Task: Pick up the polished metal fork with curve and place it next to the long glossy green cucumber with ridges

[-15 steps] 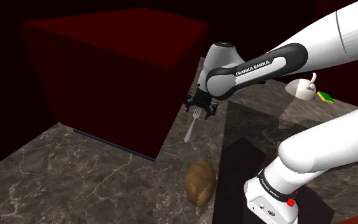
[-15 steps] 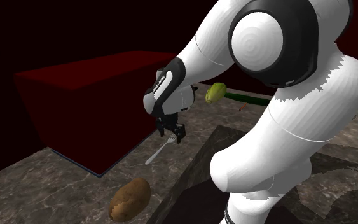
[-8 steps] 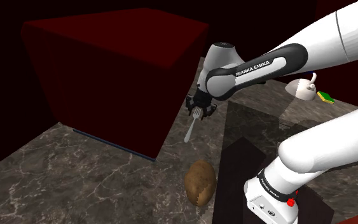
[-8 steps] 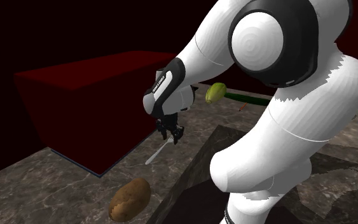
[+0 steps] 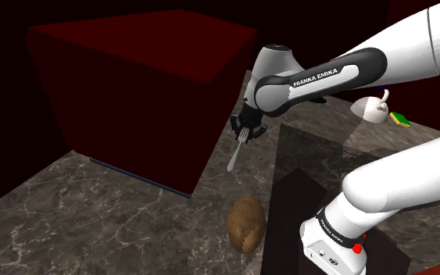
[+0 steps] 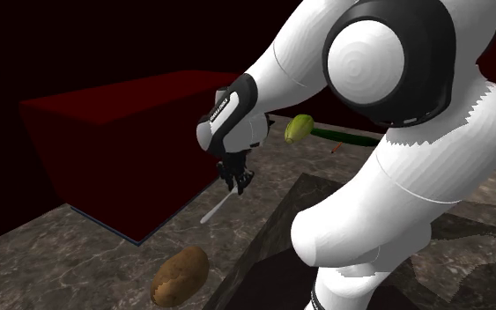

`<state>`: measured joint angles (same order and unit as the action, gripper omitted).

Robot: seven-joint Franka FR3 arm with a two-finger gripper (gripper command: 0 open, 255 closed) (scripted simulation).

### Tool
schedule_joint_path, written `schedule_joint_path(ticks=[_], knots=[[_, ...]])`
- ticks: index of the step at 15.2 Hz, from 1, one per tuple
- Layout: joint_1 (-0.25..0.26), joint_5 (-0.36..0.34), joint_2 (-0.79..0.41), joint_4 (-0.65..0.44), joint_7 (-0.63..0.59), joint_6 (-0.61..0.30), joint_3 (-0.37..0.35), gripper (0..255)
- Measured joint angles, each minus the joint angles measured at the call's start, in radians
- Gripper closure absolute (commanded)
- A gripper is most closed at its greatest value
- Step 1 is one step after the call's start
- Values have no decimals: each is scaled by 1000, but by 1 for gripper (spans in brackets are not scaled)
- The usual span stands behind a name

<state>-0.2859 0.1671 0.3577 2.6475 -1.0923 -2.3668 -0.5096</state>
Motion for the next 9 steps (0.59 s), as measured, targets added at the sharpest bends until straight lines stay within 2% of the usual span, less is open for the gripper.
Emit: schedule_joint_path(ticks=[9], knots=[[15,15,86,-61,21,144,33,255]])
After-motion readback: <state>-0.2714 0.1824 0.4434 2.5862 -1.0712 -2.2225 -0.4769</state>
